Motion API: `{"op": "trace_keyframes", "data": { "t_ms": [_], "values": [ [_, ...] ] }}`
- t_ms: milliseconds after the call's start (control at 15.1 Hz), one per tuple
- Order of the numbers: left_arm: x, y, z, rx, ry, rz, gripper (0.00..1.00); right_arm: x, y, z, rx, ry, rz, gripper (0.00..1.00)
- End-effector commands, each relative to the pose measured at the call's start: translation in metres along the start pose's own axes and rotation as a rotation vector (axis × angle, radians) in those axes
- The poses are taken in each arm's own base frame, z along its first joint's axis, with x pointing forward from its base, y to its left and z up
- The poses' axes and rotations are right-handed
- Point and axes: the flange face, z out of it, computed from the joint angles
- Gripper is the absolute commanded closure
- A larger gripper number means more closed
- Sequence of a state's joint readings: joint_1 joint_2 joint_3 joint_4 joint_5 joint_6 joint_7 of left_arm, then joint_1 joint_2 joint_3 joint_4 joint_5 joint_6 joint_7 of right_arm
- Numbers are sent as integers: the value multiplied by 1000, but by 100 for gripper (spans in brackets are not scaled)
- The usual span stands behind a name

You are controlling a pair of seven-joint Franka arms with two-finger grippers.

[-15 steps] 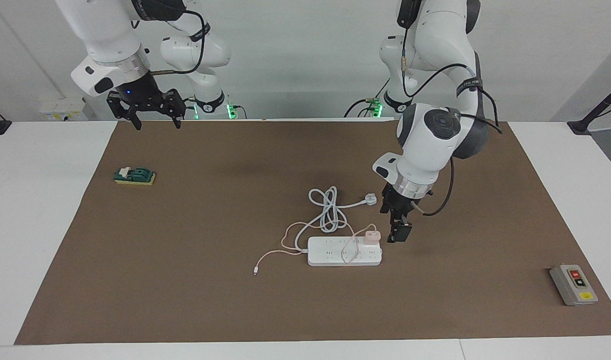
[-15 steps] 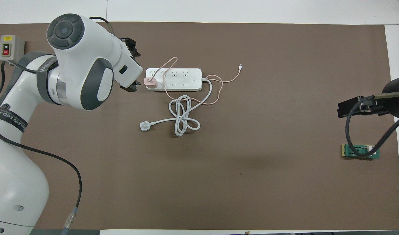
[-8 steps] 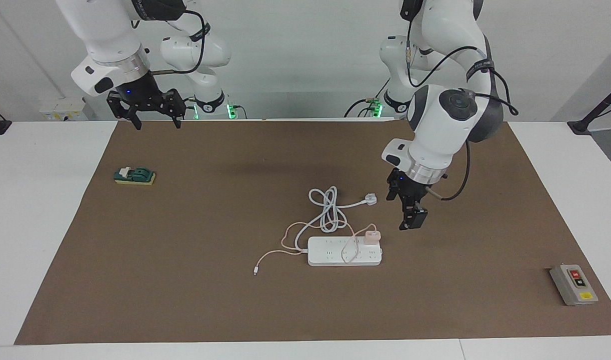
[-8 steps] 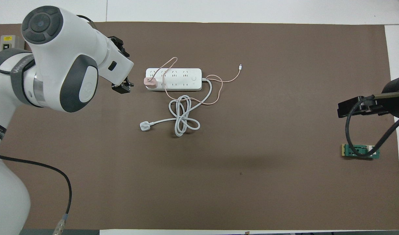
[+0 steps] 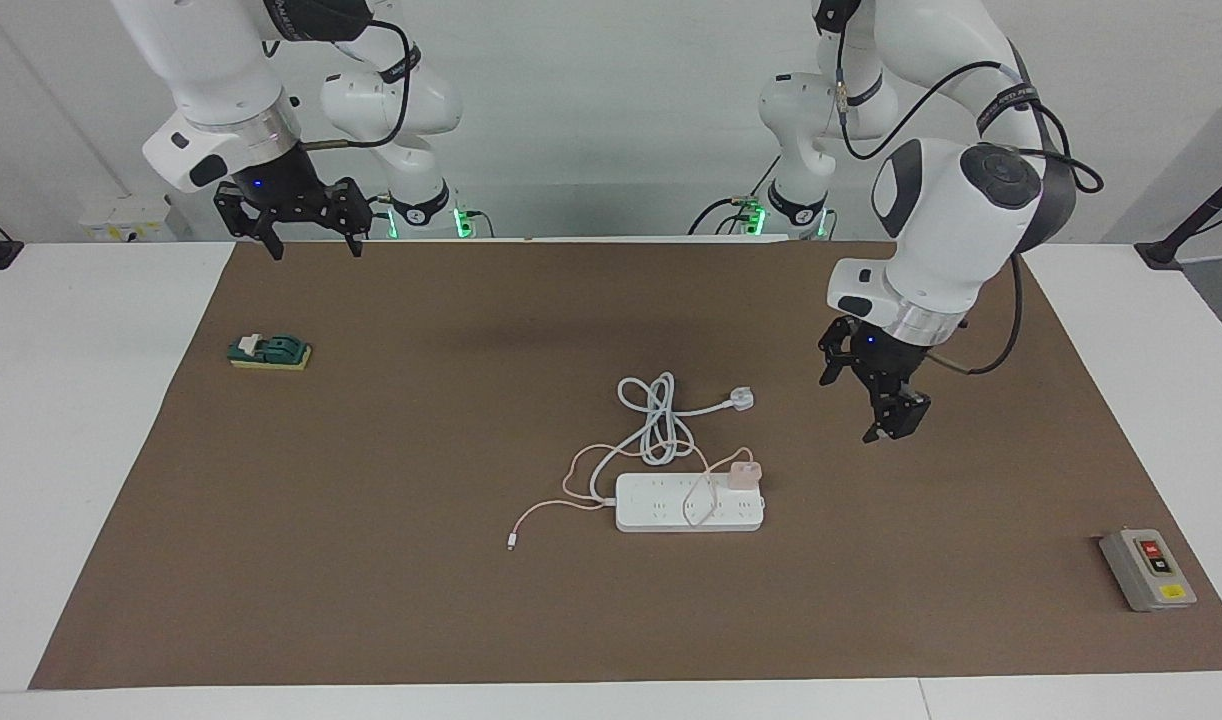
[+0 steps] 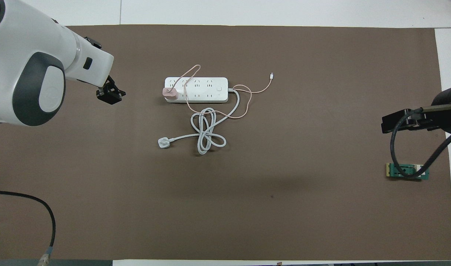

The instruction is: Plug charger into power strip

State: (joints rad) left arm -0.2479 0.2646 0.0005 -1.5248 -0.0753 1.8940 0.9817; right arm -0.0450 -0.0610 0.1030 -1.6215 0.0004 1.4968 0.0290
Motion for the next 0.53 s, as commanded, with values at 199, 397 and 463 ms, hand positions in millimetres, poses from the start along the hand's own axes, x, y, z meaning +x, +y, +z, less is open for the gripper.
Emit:
{"op": "trace_keyframes", "data": {
  "t_ms": [199,397,463],
  "values": [
    [-32,20,-47,-56,-48,-369,0,-6,1,-2,18,8,19,0],
    [-73,10,-74,-50,-61,-447,0,-6,2,-2,18,8,20,0],
    [-87,7,-81,-48,-63,-478,0,-6,1,-2,18,8,19,0]
  ]
}}
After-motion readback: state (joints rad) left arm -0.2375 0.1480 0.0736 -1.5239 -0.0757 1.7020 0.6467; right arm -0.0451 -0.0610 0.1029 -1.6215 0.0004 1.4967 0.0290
